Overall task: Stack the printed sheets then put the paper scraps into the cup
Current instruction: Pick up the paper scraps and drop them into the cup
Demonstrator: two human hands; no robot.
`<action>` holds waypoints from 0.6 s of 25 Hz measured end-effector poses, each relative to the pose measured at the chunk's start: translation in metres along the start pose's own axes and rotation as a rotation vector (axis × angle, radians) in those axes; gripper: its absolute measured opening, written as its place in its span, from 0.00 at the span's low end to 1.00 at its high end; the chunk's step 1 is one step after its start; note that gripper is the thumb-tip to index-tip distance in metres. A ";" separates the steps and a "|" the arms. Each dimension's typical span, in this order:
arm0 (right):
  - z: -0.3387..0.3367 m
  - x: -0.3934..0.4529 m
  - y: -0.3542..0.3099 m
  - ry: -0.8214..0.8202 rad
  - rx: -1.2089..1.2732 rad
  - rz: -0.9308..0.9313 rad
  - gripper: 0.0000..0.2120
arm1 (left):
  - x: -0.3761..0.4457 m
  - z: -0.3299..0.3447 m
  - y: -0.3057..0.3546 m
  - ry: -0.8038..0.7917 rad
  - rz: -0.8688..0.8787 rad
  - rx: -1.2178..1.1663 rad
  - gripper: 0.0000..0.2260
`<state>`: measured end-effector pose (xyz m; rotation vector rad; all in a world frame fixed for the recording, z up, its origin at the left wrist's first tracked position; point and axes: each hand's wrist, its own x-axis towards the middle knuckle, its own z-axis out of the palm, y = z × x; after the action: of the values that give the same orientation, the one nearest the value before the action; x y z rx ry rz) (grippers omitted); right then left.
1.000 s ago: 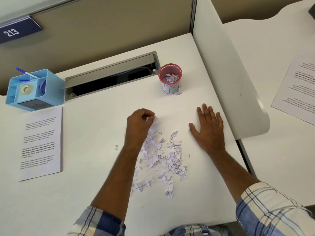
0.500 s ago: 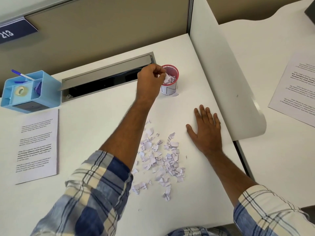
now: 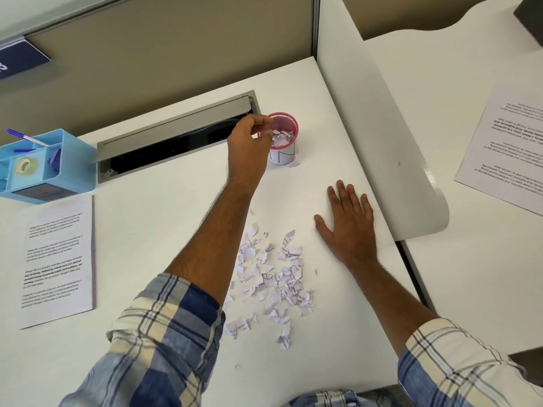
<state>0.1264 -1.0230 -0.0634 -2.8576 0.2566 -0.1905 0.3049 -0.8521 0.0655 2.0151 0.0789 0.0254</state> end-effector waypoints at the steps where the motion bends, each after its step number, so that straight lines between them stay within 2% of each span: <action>1: 0.000 0.000 0.000 0.001 0.000 0.000 0.33 | -0.005 0.001 0.000 0.021 0.039 -0.016 0.09; 4: -0.002 0.000 -0.001 -0.013 -0.005 0.001 0.33 | -0.035 0.009 -0.014 0.077 0.145 -0.039 0.01; 7: -0.003 0.001 0.000 -0.027 -0.007 0.004 0.33 | -0.066 0.025 -0.042 0.036 0.176 0.047 0.01; 11: -0.003 0.001 0.000 -0.044 -0.019 0.008 0.34 | -0.071 0.050 -0.075 -0.182 0.066 0.344 0.14; 15: -0.003 0.001 0.000 -0.039 -0.014 0.013 0.34 | -0.066 0.064 -0.082 -0.213 -0.017 0.456 0.18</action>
<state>0.1269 -1.0240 -0.0604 -2.8693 0.2691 -0.1305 0.2393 -0.8793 -0.0348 2.4588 -0.0383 -0.2374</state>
